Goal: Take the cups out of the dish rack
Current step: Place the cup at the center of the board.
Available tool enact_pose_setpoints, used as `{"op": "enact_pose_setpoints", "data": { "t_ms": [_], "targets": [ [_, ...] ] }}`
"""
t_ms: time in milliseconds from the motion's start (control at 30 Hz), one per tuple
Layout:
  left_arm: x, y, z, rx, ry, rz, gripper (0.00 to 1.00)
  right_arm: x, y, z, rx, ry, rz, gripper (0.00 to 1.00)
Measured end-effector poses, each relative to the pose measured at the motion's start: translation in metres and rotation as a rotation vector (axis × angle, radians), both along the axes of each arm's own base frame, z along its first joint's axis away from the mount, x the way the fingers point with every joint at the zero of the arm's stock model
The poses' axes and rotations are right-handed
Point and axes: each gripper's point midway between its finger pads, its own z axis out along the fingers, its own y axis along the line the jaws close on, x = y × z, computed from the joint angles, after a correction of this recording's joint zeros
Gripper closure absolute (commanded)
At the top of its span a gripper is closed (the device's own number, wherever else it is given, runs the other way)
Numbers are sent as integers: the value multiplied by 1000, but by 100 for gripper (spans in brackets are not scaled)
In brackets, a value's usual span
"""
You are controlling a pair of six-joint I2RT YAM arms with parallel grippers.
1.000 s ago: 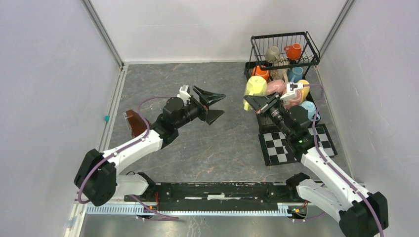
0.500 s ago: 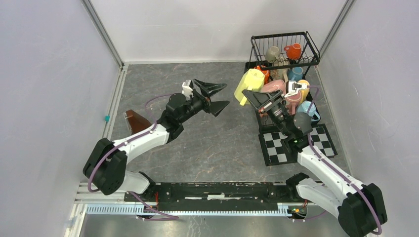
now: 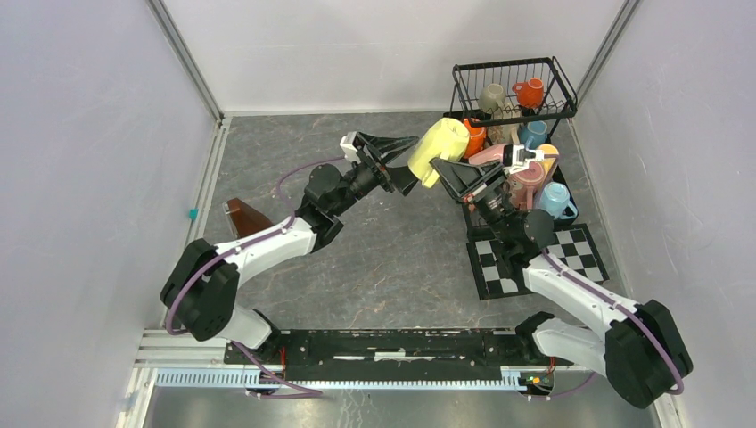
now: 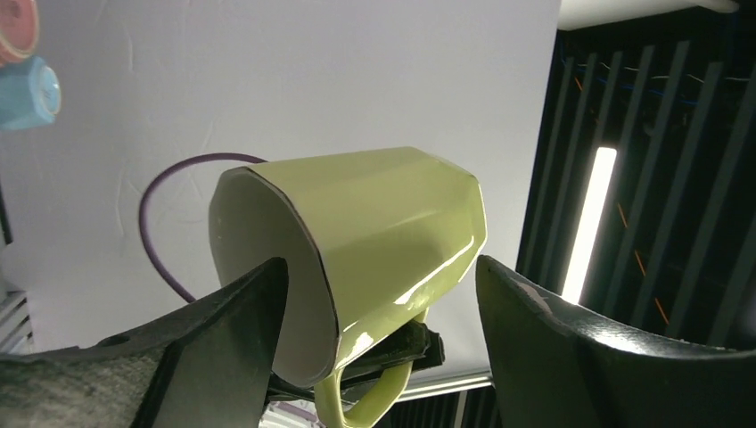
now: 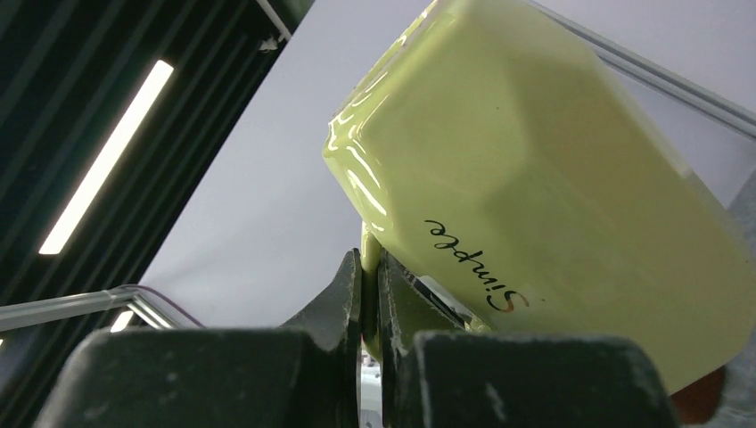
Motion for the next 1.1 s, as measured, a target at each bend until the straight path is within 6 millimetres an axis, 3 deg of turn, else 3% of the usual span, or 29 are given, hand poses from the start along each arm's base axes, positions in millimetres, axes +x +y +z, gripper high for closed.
{"op": "enact_pose_setpoints", "data": {
  "t_ms": [367, 633, 900, 1100],
  "targets": [
    [-19, 12, 51, -157, -78, 6, 41, -16, -12, 30, 165, -80, 48, 100],
    [-29, 7, 79, -235, -128, 4, 55, -26, -16, 44, 268, -107, 103, 100],
    [-32, -4, 85, -262, -136, -6, 74, -28, -18, 48, 303, -90, 128, 100],
    [-32, -6, 88, -273, -143, -4, 97, -31, -18, 50, 318, -83, 147, 100]
  ]
}}
